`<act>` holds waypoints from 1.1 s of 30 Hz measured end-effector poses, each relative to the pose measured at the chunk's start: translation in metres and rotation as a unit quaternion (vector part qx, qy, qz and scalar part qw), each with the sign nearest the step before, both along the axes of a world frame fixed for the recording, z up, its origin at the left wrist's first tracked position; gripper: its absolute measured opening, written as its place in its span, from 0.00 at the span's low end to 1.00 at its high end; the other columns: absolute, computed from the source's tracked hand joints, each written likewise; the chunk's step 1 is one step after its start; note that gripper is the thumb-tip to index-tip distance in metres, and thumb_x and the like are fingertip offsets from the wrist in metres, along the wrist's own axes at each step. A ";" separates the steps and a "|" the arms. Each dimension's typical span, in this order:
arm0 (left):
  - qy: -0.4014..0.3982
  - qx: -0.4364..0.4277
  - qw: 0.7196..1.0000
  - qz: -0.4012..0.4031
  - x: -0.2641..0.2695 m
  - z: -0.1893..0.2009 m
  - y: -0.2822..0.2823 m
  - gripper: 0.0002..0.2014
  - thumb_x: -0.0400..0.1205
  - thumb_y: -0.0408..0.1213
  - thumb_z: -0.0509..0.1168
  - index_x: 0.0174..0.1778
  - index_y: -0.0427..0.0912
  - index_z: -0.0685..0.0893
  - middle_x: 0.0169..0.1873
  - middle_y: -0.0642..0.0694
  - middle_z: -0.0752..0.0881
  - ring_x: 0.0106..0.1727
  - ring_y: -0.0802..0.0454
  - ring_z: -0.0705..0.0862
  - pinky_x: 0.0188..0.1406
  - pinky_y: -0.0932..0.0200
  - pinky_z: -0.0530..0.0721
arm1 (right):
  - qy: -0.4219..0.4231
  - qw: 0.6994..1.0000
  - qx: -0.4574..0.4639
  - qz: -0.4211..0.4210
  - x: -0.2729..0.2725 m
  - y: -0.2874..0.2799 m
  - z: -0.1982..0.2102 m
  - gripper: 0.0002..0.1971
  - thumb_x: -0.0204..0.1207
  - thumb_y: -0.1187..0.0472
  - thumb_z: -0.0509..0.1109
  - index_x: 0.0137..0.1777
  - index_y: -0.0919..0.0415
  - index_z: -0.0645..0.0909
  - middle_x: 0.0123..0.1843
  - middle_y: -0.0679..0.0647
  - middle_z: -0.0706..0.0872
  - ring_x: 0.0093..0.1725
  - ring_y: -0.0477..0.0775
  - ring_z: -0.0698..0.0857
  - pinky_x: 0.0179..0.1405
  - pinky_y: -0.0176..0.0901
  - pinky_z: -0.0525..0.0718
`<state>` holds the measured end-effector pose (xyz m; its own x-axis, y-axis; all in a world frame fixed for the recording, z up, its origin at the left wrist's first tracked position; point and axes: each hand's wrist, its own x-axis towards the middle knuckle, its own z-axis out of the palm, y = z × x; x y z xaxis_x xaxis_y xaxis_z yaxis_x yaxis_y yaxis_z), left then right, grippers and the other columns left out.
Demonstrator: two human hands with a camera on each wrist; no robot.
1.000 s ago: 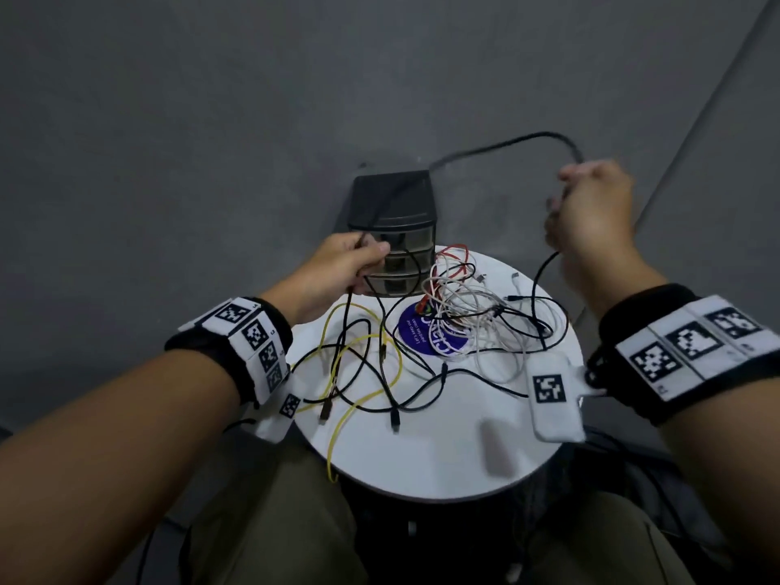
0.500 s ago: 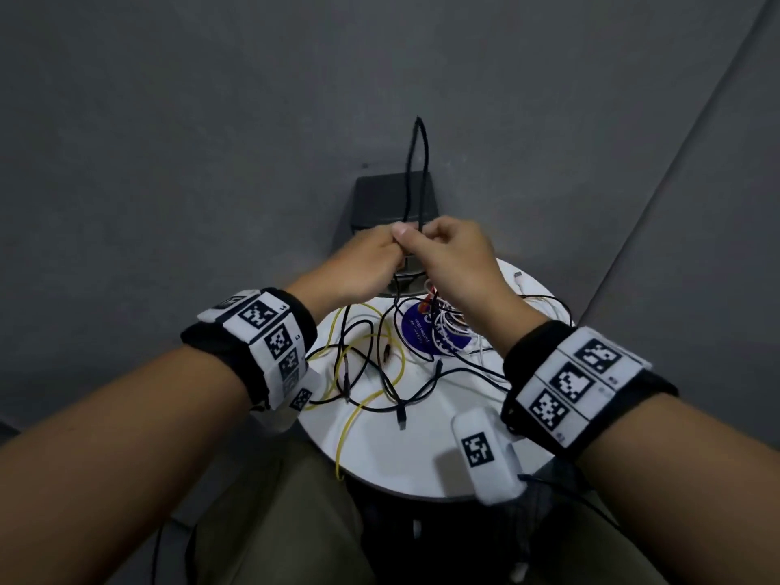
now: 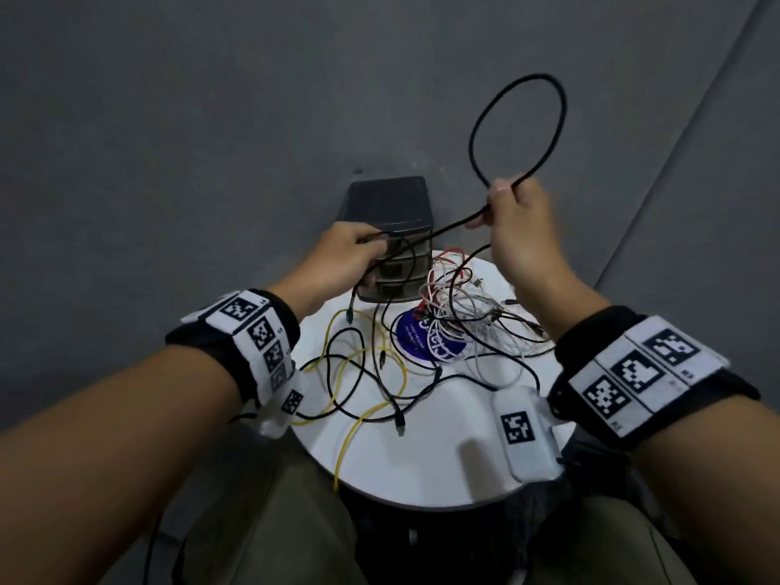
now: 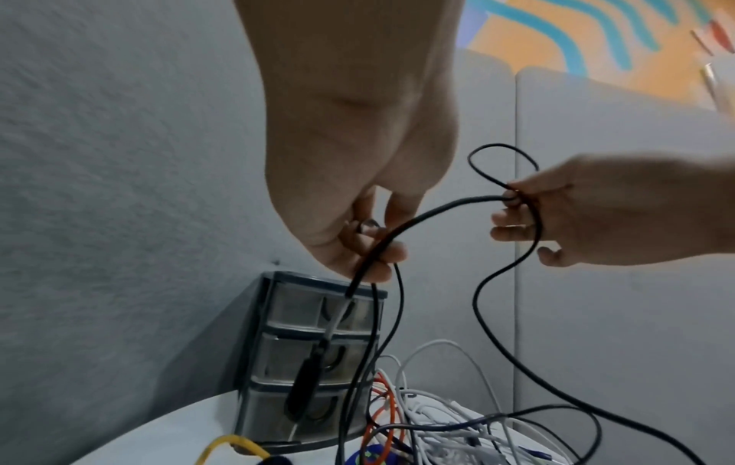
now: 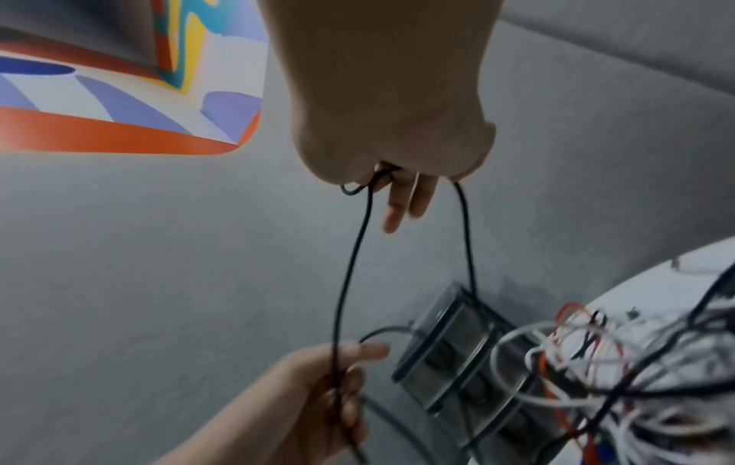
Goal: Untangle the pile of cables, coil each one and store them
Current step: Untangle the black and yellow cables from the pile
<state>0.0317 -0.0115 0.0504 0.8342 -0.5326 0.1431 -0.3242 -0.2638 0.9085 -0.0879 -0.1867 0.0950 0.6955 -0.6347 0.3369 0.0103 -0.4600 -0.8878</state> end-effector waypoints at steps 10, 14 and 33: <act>-0.004 -0.173 0.981 0.084 0.007 0.036 -0.004 0.16 0.92 0.35 0.55 0.40 0.41 0.81 0.27 0.47 0.76 0.20 0.53 0.78 0.28 0.56 0.78 | 0.123 0.949 -0.020 0.291 -0.030 -0.004 -0.017 0.07 0.90 0.68 0.58 0.52 0.61 0.76 0.32 0.57 0.87 0.39 0.52 0.86 0.48 0.46 0.84; -0.028 -0.215 0.973 0.085 -0.003 0.049 -0.015 0.14 0.91 0.38 0.56 0.40 0.45 0.76 0.26 0.50 0.75 0.21 0.53 0.73 0.25 0.58 0.76 | 0.212 0.918 -0.096 0.322 -0.024 0.008 -0.044 0.11 0.88 0.66 0.59 0.47 0.54 0.78 0.35 0.64 0.87 0.38 0.56 0.85 0.45 0.49 0.81; -0.178 -0.193 0.961 0.080 -0.028 0.068 -0.018 0.08 0.89 0.35 0.62 0.44 0.40 0.80 0.24 0.48 0.78 0.19 0.54 0.73 0.20 0.63 0.71 | 0.327 0.836 -0.269 0.348 -0.025 0.057 -0.103 0.29 0.74 0.62 0.68 0.76 0.43 0.78 0.74 0.47 0.75 0.73 0.56 0.69 0.74 0.59 0.72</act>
<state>0.0042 -0.0295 0.1182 0.7621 -0.2512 0.5968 -0.6168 -0.0013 0.7871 -0.1133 -0.1301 -0.0076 0.9805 0.1229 -0.1533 0.0361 -0.8797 -0.4742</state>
